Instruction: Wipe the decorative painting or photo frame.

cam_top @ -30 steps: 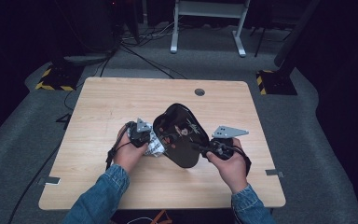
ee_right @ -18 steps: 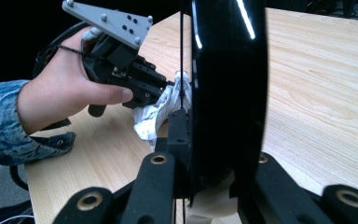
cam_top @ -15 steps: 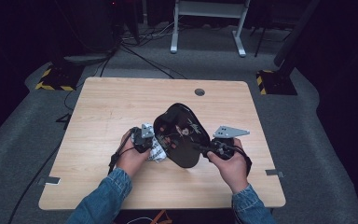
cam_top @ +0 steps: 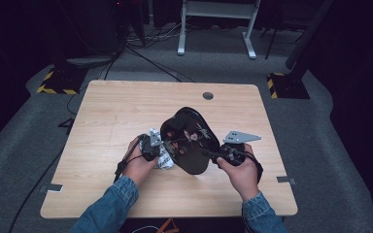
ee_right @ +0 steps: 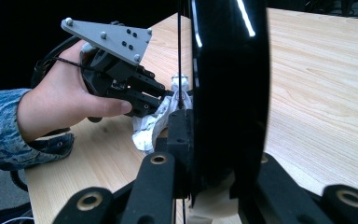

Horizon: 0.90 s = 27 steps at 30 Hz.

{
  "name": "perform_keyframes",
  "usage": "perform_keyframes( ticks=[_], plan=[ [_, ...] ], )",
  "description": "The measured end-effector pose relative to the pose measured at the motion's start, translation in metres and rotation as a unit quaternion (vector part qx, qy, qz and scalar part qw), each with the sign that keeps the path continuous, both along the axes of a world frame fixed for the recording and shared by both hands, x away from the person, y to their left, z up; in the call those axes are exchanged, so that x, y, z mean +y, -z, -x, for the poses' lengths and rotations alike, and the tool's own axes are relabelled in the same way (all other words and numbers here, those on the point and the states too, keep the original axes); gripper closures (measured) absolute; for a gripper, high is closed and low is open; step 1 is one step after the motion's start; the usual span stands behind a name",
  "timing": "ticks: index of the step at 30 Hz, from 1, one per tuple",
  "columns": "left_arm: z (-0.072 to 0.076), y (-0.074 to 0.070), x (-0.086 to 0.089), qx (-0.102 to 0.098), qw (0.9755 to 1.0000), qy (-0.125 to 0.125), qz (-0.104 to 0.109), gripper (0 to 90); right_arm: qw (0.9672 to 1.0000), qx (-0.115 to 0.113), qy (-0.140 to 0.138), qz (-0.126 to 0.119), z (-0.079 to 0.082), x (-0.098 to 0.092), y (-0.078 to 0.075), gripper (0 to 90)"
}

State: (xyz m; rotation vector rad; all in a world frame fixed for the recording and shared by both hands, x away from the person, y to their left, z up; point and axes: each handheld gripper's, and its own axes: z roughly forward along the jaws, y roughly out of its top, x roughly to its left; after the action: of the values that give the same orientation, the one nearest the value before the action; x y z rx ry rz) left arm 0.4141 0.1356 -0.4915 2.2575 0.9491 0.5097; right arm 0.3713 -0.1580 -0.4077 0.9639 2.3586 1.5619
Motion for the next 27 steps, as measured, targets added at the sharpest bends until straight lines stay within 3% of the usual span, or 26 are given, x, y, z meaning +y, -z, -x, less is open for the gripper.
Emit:
perform_keyframes(
  ticks=[6, 15, 19, 24, 27],
  plan=[
    [0.000, -0.005, 0.005, 0.005, 1.0000, 0.001, 0.008, 82.0, 1.0000, -0.001, -0.001, 0.000, 0.000, -0.002, 0.001, 80.9],
    [0.013, -0.026, 0.031, -0.021, 0.9990, -0.012, 0.037, 81.8, 1.0000, -0.005, 0.000, 0.001, 0.002, -0.003, 0.002, 80.9],
    [0.019, -0.039, 0.043, -0.038, 0.9977, -0.019, 0.053, 81.8, 1.0000, -0.006, -0.001, 0.002, 0.001, -0.003, 0.001, 80.9],
    [0.031, -0.060, 0.059, -0.063, 0.9938, -0.022, 0.088, 81.8, 0.9999, -0.008, -0.002, 0.006, 0.001, -0.001, 0.000, 80.9],
    [0.036, -0.066, 0.065, -0.068, 0.9918, -0.025, 0.105, 81.8, 0.9999, -0.009, -0.003, 0.008, 0.001, 0.000, 0.000, 80.9]
  ],
)
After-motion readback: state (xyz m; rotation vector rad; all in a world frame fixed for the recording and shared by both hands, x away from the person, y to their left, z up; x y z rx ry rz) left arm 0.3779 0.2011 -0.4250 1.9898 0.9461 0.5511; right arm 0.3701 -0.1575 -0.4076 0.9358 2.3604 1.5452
